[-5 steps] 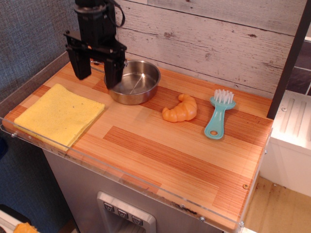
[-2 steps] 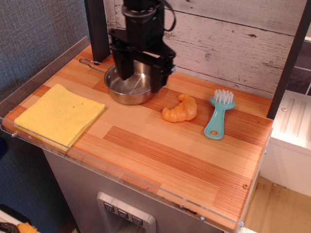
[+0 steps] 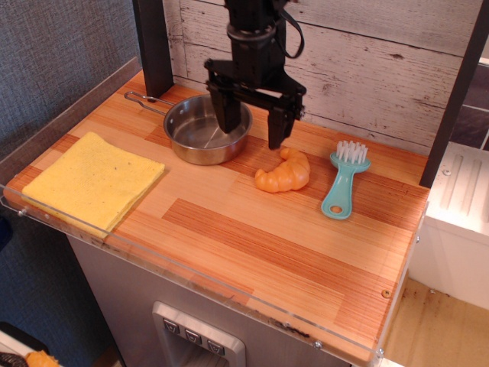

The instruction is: Hold the orange slice from right side of steel pan and place it on top of yellow cloth.

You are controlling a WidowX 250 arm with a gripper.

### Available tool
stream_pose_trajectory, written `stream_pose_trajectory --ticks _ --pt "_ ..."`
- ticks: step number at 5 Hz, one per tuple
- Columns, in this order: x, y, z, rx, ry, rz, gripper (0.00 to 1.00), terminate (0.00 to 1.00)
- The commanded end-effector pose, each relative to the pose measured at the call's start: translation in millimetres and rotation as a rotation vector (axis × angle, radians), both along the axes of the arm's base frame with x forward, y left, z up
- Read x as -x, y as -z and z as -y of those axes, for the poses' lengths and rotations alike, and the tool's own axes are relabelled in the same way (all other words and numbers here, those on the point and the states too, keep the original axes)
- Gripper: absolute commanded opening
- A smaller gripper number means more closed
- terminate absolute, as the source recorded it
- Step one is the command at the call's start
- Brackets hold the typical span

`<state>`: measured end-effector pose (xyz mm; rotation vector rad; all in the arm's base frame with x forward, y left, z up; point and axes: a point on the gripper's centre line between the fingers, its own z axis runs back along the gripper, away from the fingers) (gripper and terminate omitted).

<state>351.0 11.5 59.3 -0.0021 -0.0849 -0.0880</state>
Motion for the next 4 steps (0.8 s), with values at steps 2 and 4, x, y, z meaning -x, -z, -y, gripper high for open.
stream_pose_trajectory --ticks 2,4 --pt "-10 15 42 -0.049 0.091 0.024 1.00 0.00" --pt "-13 40 31 -0.102 0.063 -0.017 1.00 0.00"
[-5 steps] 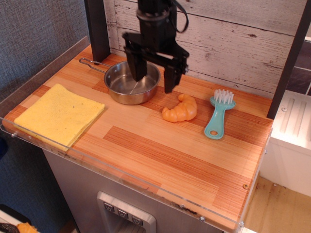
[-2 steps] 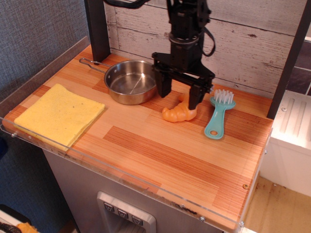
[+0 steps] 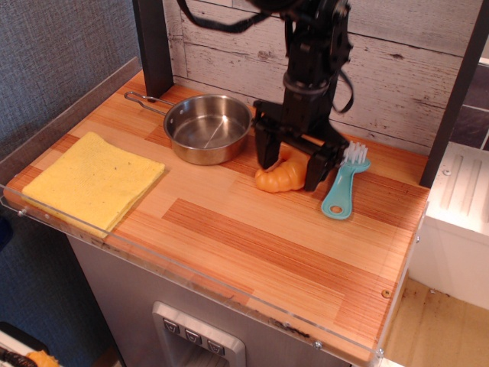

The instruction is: Hold the orange slice from right side of steel pan and place it on top of yellow cloth.

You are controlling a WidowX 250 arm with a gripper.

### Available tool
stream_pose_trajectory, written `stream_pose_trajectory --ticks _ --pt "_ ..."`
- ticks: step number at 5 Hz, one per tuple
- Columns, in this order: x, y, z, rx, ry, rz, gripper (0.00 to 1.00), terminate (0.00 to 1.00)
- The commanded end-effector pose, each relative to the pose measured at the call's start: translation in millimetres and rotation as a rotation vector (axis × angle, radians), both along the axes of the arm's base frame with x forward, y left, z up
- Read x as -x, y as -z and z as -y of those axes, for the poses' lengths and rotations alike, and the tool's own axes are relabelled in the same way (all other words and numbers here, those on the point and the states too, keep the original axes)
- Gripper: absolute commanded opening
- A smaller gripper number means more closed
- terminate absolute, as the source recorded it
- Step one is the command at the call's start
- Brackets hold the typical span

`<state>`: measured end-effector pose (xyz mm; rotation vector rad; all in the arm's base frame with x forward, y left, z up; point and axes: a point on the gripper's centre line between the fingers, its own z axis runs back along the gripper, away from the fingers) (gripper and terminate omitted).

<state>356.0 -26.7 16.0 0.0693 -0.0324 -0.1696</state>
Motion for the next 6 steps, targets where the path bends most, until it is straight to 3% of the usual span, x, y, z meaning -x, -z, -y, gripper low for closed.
stream_pose_trajectory --ticks 1,2,3,4,5,6 --pt "-7 0 -8 -0.024 -0.002 0.020 1.00 0.00" --pt "-4 -17 -7 -0.004 0.016 0.040 0.00 0.00" --pt "1 -51 -14 0.053 0.018 0.094 0.00 0.00" --pt "20 -91 -53 0.099 -0.014 0.123 0.00 0.00" --pt "41 -100 -101 0.075 -0.065 0.075 0.00 0.00" --pt "63 -84 -146 0.014 -0.084 0.005 0.00 0.00"
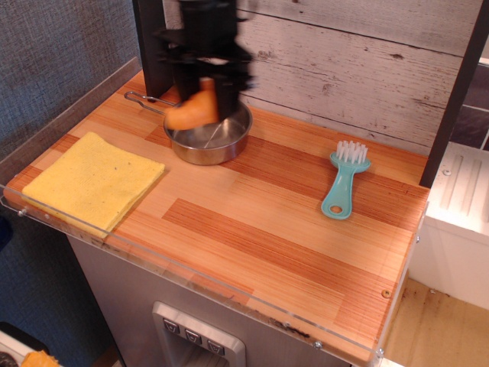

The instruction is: Hold the orange slice from right side of steel pan and place it on top of yellow cloth.

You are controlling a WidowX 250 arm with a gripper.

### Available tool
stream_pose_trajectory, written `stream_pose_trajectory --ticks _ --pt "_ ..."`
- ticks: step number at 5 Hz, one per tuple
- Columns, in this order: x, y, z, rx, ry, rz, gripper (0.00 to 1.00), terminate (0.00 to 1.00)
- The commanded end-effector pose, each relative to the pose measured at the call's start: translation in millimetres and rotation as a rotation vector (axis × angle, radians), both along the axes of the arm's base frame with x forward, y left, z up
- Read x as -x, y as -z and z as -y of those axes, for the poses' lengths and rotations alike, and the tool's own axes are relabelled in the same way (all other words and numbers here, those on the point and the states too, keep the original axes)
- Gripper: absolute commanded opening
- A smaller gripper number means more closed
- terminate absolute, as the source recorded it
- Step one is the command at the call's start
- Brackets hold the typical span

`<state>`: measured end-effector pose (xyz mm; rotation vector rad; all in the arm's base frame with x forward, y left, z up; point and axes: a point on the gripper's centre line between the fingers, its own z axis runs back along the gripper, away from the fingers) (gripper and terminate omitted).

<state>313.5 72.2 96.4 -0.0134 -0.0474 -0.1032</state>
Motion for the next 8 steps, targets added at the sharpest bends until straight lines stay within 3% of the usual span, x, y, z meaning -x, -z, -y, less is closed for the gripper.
stream_pose_trajectory --ticks 1,4,6,8 --pt "43 15 -67 -0.103 -0.048 -0.054 0.00 0.00" --pt "60 55 -81 -0.167 -0.047 -0.070 0.00 0.00" --pt "60 48 -94 -0.180 -0.070 -0.054 0.00 0.00" --pt "60 54 -97 -0.163 -0.098 -0.088 0.00 0.00"
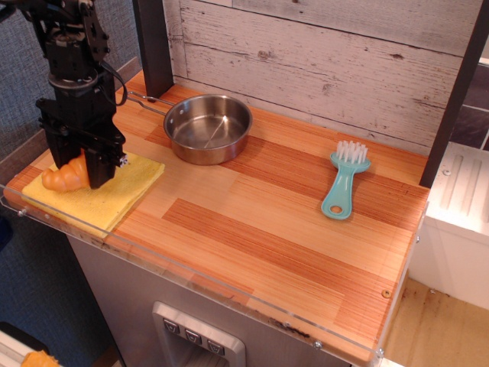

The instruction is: Hold the orange slice from right side of steel pan and place it on top of yellow cloth.

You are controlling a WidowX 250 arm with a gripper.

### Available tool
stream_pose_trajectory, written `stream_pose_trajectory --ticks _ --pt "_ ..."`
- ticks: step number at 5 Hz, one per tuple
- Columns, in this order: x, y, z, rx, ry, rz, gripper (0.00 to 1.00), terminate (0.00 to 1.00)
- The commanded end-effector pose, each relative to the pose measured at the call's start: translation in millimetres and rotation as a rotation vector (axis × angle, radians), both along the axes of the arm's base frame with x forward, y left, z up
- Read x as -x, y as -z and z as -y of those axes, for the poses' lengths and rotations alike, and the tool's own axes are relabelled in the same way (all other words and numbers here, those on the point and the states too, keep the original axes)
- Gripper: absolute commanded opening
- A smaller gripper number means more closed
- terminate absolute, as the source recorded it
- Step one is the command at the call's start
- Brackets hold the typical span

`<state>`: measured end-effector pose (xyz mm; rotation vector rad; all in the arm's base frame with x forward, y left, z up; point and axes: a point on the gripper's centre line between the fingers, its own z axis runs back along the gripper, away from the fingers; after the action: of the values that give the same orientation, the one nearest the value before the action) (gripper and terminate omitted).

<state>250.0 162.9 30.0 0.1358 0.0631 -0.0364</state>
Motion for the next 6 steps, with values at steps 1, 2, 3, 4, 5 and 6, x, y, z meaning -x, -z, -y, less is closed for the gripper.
stream_pose_trajectory --ticks 1,2,3,4,5,6 --pt "-4 -11 -3 -0.004 -0.013 0.005 1.00 0.00" --pt "-4 -13 0 -0.001 0.002 0.009 1.00 0.00" --pt "-2 -20 4 -0.001 0.013 0.022 1.00 0.00" --pt "-5 -50 15 0.040 -0.016 0.089 1.00 0.00" --pt "-10 -68 25 0.109 -0.006 0.142 1.00 0.00" --pt "-12 -72 29 0.110 0.011 0.154 1.00 0.00"
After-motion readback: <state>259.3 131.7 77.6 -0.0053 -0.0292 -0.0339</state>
